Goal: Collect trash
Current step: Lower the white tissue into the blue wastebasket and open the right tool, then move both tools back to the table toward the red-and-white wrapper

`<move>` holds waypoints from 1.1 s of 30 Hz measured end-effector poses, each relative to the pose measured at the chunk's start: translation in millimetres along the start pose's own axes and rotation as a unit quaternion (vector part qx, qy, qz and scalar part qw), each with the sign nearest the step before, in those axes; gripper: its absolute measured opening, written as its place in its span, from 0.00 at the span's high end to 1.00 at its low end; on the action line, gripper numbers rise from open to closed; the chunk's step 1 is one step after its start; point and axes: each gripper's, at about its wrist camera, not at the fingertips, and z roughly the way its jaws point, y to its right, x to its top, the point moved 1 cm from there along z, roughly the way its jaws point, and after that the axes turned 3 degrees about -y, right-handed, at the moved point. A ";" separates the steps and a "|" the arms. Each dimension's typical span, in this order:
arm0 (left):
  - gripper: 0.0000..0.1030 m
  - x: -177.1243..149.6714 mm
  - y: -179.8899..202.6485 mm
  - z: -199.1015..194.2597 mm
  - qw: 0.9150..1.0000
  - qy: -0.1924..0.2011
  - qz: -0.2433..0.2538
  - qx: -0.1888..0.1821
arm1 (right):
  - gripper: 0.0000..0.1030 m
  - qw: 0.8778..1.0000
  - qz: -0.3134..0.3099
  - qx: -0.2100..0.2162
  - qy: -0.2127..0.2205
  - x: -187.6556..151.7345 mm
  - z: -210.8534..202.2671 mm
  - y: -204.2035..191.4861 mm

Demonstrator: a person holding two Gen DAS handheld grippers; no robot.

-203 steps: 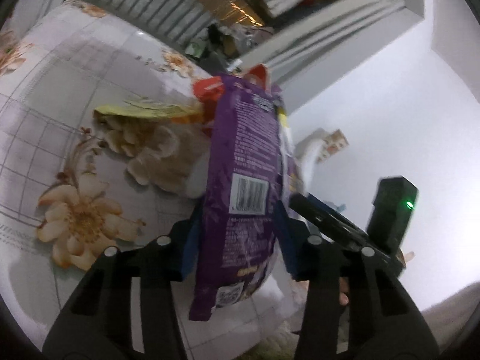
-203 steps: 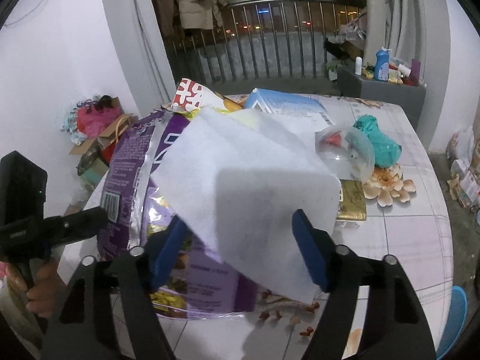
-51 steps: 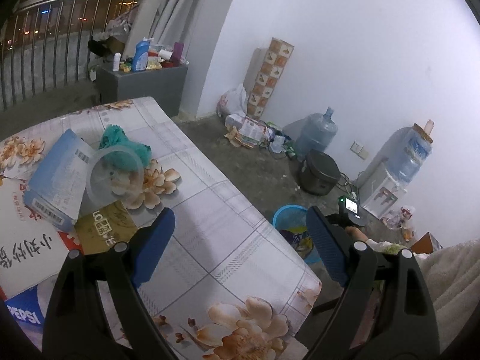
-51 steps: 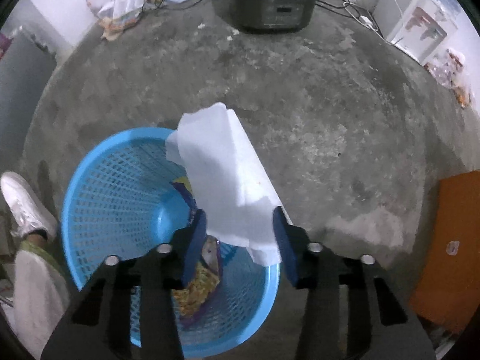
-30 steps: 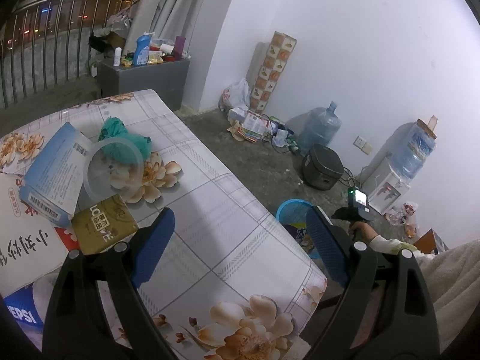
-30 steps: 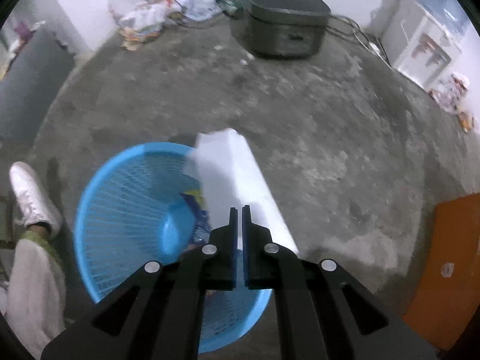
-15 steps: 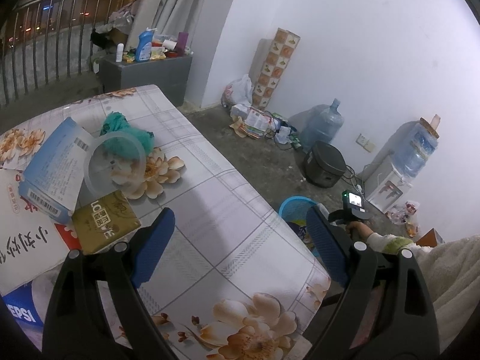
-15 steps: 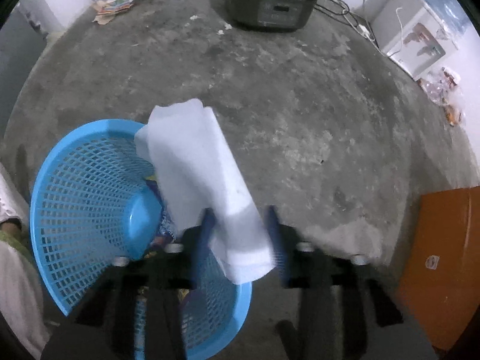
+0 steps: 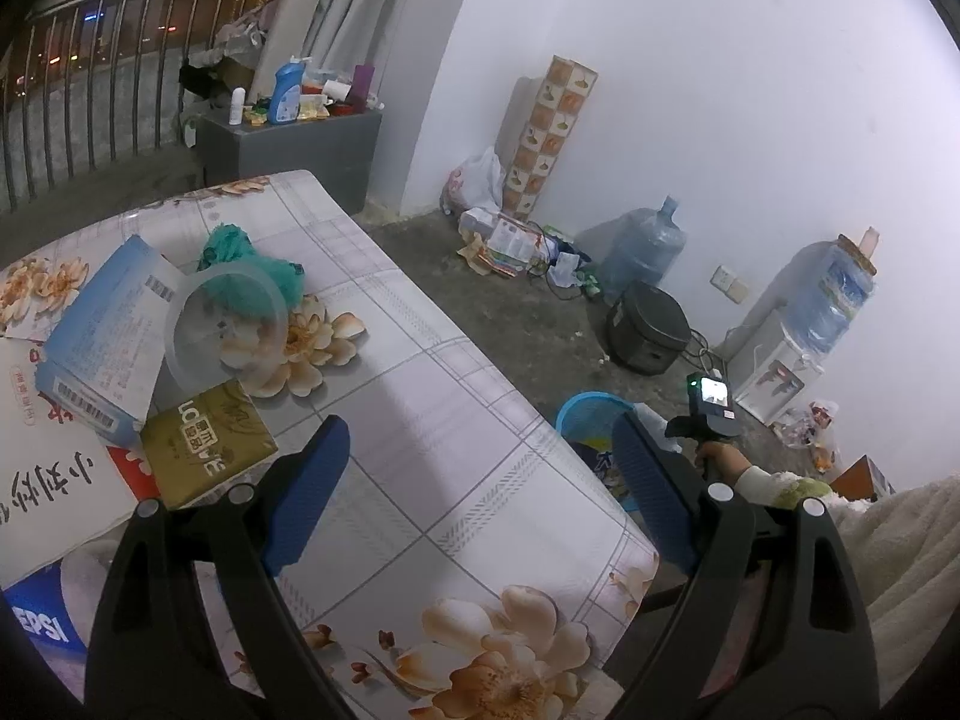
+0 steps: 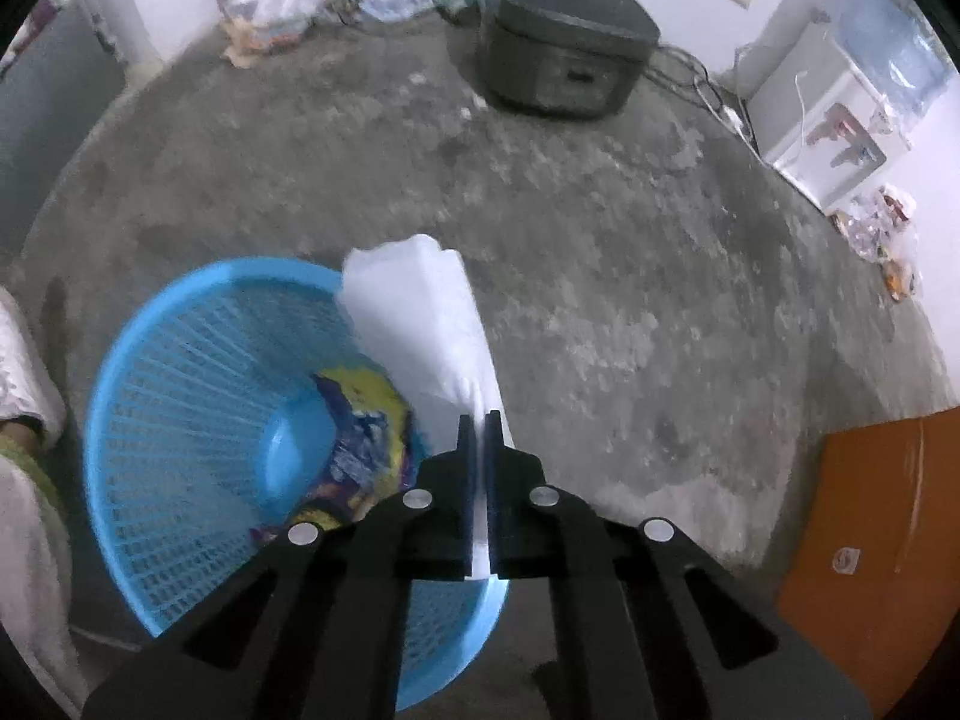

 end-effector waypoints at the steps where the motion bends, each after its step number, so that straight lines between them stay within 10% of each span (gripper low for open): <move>1: 0.18 -0.2 -0.7 -0.4 1.000 0.001 0.000 0.000 | 0.97 1.000 -0.001 0.011 0.010 -0.2 -8.0 -2.2; 7: 0.18 0.0 -3.8 -2.6 1.000 0.005 -0.004 0.002 | 0.97 0.993 -0.038 0.096 0.052 -16.0 -55.7 -44.3; 13: 0.18 -1.4 -3.9 -8.4 1.000 0.008 -0.006 0.003 | 0.97 0.992 -0.069 0.099 -0.029 -35.2 -6.5 -91.8; 18: 0.18 -4.1 -7.0 -23.4 1.000 0.021 -0.002 0.016 | 0.65 0.990 -0.022 0.111 -0.088 -42.0 21.5 -92.5; 27: 0.18 -19.0 -20.5 -51.8 0.999 0.044 -0.024 0.021 | 0.49 0.991 -0.041 0.125 0.012 -52.6 -82.4 -84.1; 33: 0.18 -37.6 -26.1 -82.5 0.997 0.070 -0.031 0.028 | 0.19 0.975 -0.090 0.151 0.136 -81.6 -207.7 -105.4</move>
